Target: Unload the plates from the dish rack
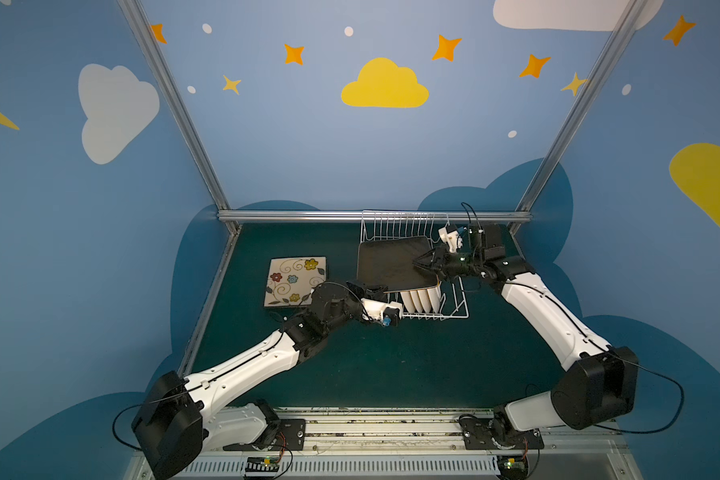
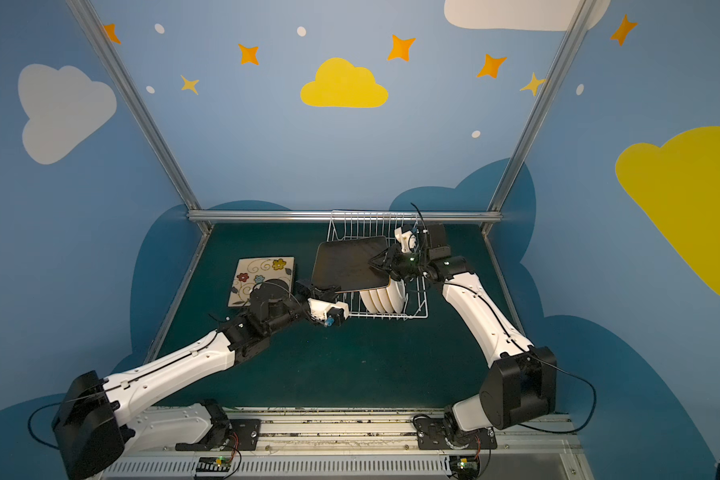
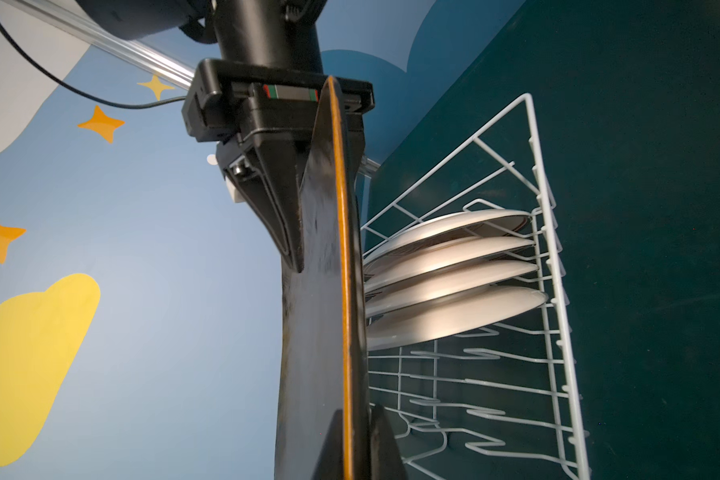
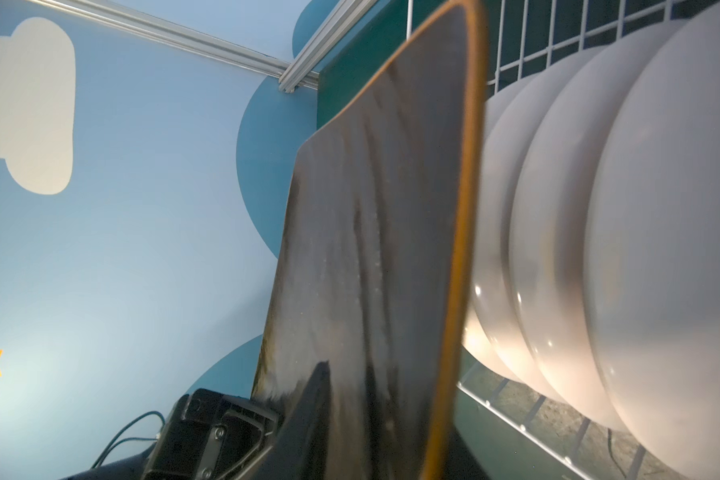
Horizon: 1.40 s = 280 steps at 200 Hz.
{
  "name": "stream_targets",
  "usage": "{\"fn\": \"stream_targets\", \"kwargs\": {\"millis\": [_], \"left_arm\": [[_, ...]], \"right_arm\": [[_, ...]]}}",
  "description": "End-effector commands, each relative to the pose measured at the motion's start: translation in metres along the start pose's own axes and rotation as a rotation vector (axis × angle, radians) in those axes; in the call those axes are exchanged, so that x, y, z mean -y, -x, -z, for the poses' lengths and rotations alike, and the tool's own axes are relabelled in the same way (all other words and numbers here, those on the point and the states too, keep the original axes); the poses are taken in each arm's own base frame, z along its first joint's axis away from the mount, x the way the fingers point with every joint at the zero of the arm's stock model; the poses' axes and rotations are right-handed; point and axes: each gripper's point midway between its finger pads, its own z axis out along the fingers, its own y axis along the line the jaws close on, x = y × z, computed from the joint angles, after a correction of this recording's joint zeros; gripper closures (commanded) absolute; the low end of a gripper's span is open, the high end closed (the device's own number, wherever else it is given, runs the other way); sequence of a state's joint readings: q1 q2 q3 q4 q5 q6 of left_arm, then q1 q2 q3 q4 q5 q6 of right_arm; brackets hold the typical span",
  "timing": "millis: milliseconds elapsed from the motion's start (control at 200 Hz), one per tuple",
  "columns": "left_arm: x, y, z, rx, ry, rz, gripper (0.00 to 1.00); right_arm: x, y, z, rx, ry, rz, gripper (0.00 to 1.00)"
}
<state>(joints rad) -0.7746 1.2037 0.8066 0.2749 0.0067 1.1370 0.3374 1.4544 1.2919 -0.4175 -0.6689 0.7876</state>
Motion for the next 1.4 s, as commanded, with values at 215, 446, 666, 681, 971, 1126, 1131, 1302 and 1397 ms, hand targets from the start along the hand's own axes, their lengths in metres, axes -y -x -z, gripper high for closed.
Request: {"fn": "stream_targets", "kwargs": {"millis": [215, 446, 666, 681, 971, 1126, 1131, 1302, 1397], "left_arm": [[-0.074, 0.027, 0.020, 0.078, 0.283, -0.014, 0.96], [-0.075, 0.023, 0.021, 0.064, 0.299, 0.033, 0.46], [-0.072, 0.019, 0.026, 0.057, 0.290, 0.099, 0.01], [-0.071, 0.020, 0.026, 0.058, 0.284, 0.108, 0.01], [-0.074, 0.017, 0.043, 0.055, 0.276, 0.288, 0.01], [-0.080, 0.012, 0.051, 0.041, 0.296, 0.409, 0.01], [-0.080, 0.012, 0.051, 0.040, 0.299, 0.413, 0.01], [-0.101, -0.004, 0.056, 0.023, 0.328, 0.750, 0.01], [-0.111, -0.015, 0.055, -0.005, 0.306, 0.979, 0.01]], "right_arm": [[-0.020, 0.000, 0.006, -0.003, 0.083, 0.016, 1.00], [-0.034, 0.011, 0.019, 0.060, 0.149, 0.020, 1.00], [-0.046, 0.025, 0.033, 0.138, 0.207, 0.045, 1.00], [-0.047, 0.026, 0.034, 0.143, 0.208, 0.048, 1.00], [-0.048, 0.041, 0.051, 0.255, 0.210, 0.077, 1.00], [-0.044, 0.045, 0.055, 0.292, 0.203, 0.084, 1.00], [-0.044, 0.046, 0.055, 0.294, 0.202, 0.085, 1.00], [-0.042, 0.046, 0.057, 0.312, 0.199, 0.099, 1.00], [-0.041, 0.045, 0.058, 0.325, 0.196, 0.108, 1.00]]}}
